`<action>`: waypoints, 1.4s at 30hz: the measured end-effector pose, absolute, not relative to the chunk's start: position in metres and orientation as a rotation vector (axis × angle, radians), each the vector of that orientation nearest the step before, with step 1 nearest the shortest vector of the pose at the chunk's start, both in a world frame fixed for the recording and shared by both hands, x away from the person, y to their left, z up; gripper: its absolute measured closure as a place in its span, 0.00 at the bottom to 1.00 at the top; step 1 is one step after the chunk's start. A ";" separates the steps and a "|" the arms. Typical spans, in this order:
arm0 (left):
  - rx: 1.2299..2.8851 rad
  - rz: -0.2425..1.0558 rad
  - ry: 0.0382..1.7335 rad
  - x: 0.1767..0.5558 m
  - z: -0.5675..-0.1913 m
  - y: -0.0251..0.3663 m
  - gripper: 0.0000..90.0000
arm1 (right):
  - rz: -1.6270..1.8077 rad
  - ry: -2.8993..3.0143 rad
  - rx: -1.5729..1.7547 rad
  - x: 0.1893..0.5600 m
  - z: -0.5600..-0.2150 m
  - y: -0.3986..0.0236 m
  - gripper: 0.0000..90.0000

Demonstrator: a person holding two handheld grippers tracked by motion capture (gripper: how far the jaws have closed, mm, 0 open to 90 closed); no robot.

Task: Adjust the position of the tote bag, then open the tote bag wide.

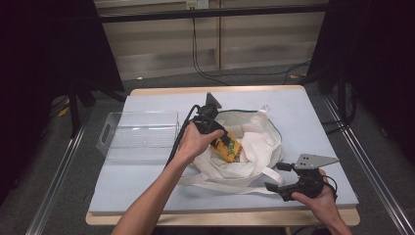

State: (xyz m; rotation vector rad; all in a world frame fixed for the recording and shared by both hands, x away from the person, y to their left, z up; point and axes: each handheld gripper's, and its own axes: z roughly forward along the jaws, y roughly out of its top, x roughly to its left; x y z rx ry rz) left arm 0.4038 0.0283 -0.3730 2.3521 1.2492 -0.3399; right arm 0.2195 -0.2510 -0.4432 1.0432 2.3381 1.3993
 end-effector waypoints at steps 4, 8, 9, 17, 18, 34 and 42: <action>2.350 -0.334 1.206 0.405 -0.367 0.031 0.54 | 1.398 2.335 1.044 0.219 -0.443 -0.251 0.18; 2.399 -0.319 1.128 0.404 -0.361 0.030 0.54 | 1.401 2.329 1.043 0.219 -0.443 -0.252 0.18; 2.430 -0.300 1.089 0.404 -0.359 0.029 0.54 | 1.402 2.328 1.038 0.219 -0.443 -0.252 0.18; 2.480 -0.234 0.961 0.404 -0.350 0.030 0.55 | 1.401 2.324 1.041 0.218 -0.442 -0.252 0.18; 2.461 -0.234 0.959 0.403 -0.350 0.030 0.55 | 1.400 2.324 1.041 0.218 -0.442 -0.252 0.18; 2.547 -0.177 0.731 0.403 -0.336 0.050 0.55 | 1.418 2.311 1.021 0.217 -0.441 -0.253 0.18; 2.548 -0.165 0.689 0.406 -0.327 0.062 0.55 | 1.421 2.312 1.022 0.217 -0.441 -0.253 0.18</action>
